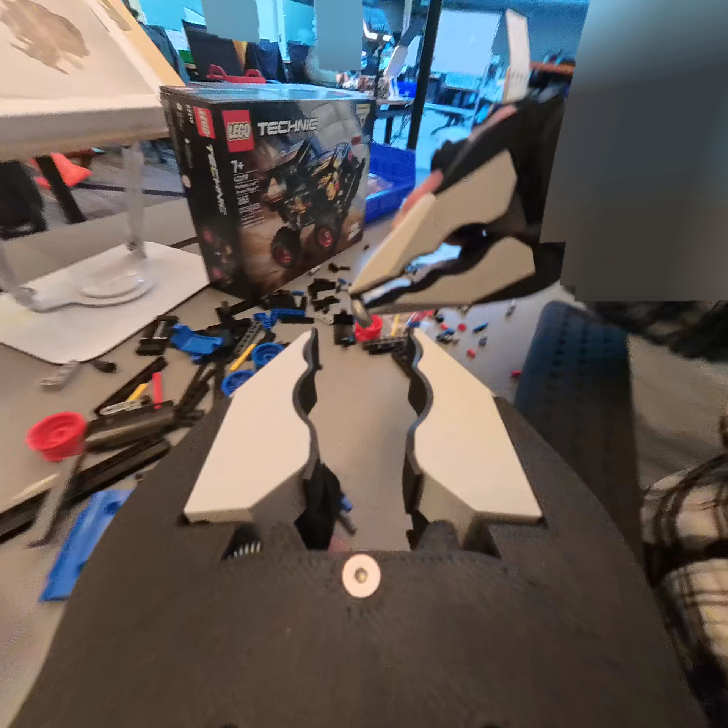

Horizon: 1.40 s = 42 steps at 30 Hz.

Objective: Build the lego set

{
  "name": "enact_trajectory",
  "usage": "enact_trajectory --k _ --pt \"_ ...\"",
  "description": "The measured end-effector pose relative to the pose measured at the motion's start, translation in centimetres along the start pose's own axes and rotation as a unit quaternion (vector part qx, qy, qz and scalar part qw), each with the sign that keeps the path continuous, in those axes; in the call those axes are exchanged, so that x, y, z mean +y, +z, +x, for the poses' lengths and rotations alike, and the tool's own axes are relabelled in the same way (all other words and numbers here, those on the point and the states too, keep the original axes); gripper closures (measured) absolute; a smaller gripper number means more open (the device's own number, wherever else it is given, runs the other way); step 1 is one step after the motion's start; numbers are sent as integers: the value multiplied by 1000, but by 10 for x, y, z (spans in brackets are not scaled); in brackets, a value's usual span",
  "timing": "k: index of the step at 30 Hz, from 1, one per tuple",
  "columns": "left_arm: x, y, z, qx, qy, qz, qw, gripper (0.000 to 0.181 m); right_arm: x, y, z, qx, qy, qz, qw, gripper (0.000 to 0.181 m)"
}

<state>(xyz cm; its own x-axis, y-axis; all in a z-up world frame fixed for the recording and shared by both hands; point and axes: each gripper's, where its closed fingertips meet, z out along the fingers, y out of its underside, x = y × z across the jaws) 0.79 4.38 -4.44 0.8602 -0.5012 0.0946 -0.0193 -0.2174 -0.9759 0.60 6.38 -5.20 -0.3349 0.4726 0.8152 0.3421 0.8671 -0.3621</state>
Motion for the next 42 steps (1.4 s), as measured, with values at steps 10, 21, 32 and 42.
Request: enact_trajectory --k 10,21,32,42 --pt "12 20 41 86 -57 -3 995 175 -15 -25 -16 124 -52 -31 990 175" --pt "9 25 56 128 -47 2 991 176 -14 -46 -28 139 14 -12 990 166" --pt "-1 36 43 123 -46 4 991 176 149 -94 3 59 235 -124 962 173" --pt "3 41 28 97 -50 13 994 176 257 -26 -33 -65 459 -229 856 171"
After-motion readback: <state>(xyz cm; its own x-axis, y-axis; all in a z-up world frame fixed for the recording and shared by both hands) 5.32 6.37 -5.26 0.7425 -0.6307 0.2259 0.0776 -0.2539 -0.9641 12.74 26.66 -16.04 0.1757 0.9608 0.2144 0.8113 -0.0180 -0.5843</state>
